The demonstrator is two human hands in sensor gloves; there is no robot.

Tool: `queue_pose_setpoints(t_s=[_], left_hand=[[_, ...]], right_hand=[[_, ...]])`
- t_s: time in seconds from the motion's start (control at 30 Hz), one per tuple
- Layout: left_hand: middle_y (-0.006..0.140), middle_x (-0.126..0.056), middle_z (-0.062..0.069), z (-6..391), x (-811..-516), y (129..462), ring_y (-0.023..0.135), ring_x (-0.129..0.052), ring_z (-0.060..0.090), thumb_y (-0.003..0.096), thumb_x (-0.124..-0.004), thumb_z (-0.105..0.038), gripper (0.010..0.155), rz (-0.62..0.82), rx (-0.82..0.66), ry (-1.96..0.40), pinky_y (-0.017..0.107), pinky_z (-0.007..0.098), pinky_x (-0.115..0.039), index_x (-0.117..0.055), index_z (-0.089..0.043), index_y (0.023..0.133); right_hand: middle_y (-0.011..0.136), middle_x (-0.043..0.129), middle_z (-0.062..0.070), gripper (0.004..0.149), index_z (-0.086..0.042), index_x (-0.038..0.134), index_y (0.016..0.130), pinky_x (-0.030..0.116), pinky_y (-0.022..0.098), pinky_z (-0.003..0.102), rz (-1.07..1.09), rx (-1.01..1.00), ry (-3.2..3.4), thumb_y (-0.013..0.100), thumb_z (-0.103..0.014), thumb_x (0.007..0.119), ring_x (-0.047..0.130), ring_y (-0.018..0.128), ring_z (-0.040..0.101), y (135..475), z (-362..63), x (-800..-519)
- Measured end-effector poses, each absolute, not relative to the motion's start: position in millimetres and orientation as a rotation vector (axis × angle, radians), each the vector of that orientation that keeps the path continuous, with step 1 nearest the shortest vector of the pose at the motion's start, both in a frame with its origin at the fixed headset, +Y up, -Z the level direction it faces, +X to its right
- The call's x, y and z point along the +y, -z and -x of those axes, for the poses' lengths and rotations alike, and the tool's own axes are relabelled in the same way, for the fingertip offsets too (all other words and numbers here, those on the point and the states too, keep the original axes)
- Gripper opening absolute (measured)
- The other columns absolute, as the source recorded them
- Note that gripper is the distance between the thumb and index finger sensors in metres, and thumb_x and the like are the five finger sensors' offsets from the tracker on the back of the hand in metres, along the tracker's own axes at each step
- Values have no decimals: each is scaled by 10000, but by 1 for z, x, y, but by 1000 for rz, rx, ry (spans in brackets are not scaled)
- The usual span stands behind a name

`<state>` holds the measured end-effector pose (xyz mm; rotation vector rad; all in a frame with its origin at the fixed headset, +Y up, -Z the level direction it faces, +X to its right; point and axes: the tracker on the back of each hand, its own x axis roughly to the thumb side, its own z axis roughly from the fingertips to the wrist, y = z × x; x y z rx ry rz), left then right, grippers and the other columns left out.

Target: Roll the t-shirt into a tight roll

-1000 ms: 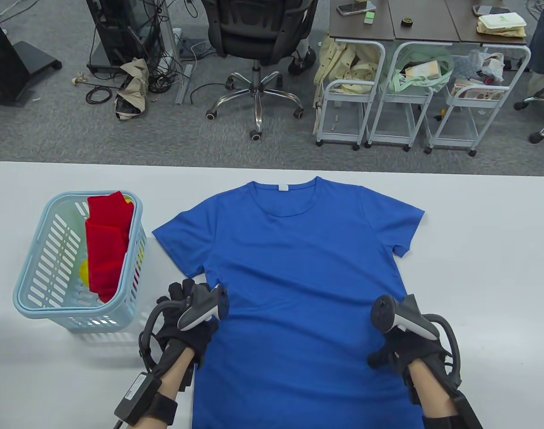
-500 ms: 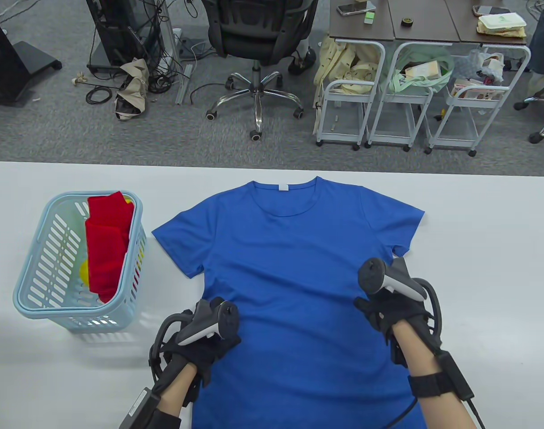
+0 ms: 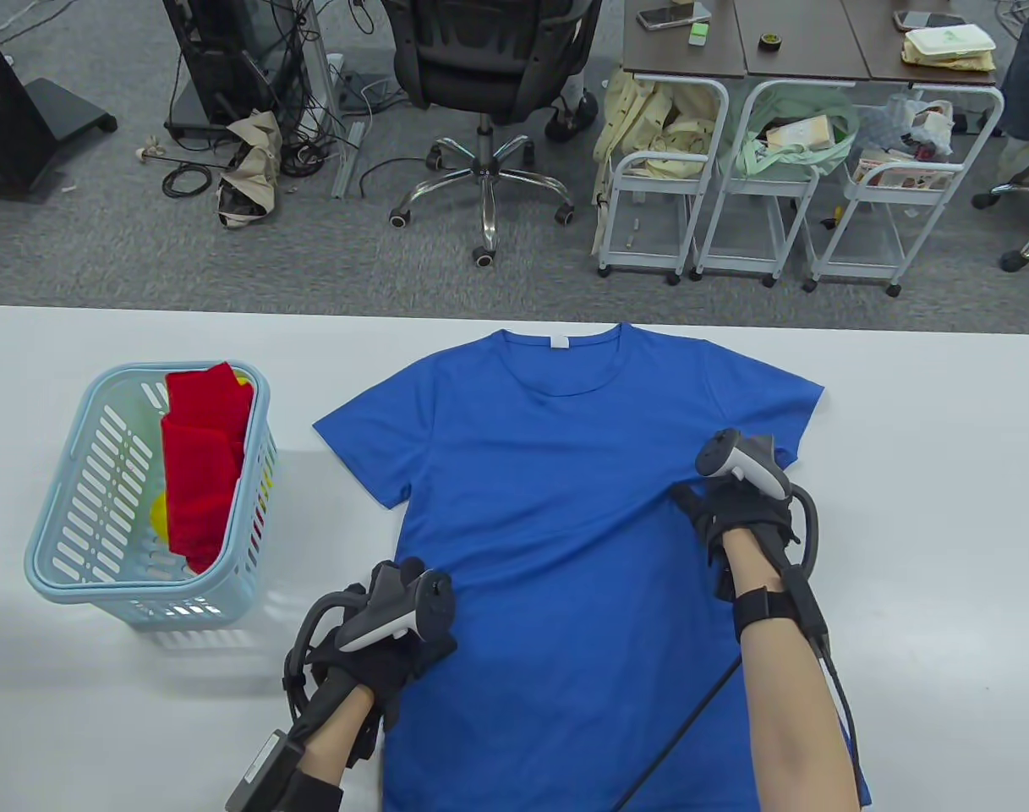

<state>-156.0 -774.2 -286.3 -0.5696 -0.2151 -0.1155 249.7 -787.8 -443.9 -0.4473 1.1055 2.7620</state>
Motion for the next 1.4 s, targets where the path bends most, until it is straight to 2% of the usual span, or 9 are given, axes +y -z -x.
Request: queue_pose_setpoints(t_s=[0.27, 0.4, 0.57, 0.7, 0.77, 0.97, 1.07, 1.23, 1.4], left_hand=[[1257, -106, 94, 154, -770, 284, 1163, -223, 413, 534, -461, -639, 765, 542, -236, 111, 808, 642, -359, -156, -335, 1166], [1259, -121, 96, 152, -771, 285, 1163, -233, 414, 534, -463, -639, 764, 544, -244, 117, 807, 642, -364, -161, -336, 1167], [1262, -137, 87, 151, -775, 284, 1163, -254, 414, 535, -456, -641, 759, 579, -241, 129, 807, 641, -369, -160, -337, 1164], [1249, -82, 79, 152, -778, 285, 1158, -217, 416, 534, -444, -649, 769, 592, -236, 132, 806, 643, -355, -107, -338, 1151], [1246, -71, 77, 152, -779, 285, 1155, -205, 419, 533, -438, -651, 770, 597, -234, 127, 807, 643, -351, -98, -338, 1149], [1247, -55, 76, 145, -780, 284, 1152, -173, 427, 534, -417, -654, 768, 582, -256, 140, 808, 647, -334, -85, -337, 1150], [1251, -73, 84, 146, -777, 282, 1159, -192, 417, 534, -424, -647, 766, 562, -268, 145, 810, 645, -341, -111, -332, 1158], [1257, -113, 93, 157, -772, 282, 1161, -228, 413, 547, -448, -619, 748, 555, -254, 65, 809, 638, -361, -151, -321, 1165], [1263, -157, 102, 168, -759, 287, 1163, -267, 412, 569, -479, -563, 714, 520, -223, 7, 807, 633, -385, -187, -310, 1169]], right_hand=[[1033, -268, 86, 814, -240, -197, 1014, 73, 725, 598, 464, 1113, -2780, 541, -621, 346, -228, 977, 400, 446, -252, -775], [1083, -168, 128, 811, -198, -92, 1075, 133, 726, 601, 236, 995, -2862, 565, -608, 387, -150, 996, 430, 420, -222, -758], [1119, -70, 153, 855, -183, -15, 1105, 216, 738, 606, -93, 1051, -2962, 558, -640, 458, -53, 1027, 456, 376, -186, -750], [1120, -36, 162, 853, -178, 0, 1103, 273, 737, 615, -49, 1155, -2961, 556, -645, 459, 21, 1043, 477, 360, -194, -766], [1060, -176, 111, 834, -232, -131, 1034, 173, 729, 613, 6, 1183, -2930, 554, -646, 412, -116, 1004, 433, 354, -209, -778], [1047, -198, 138, 852, -200, -122, 1046, 80, 698, 601, 100, 1091, -2855, 562, -618, 440, -177, 963, 439, 342, -220, -775], [1079, -155, 153, 842, -188, -81, 1079, 110, 703, 604, -15, 986, -2806, 567, -616, 433, -143, 979, 455, 319, -207, -760], [1138, -2, 176, 851, -163, 78, 1137, 211, 717, 609, -196, 967, -2832, 565, -612, 520, -5, 1025, 477, 284, -174, -740], [1153, 63, 189, 855, -164, 124, 1142, 278, 721, 615, -355, 942, -2850, 557, -590, 577, 73, 1041, 499, 265, -154, -740]])
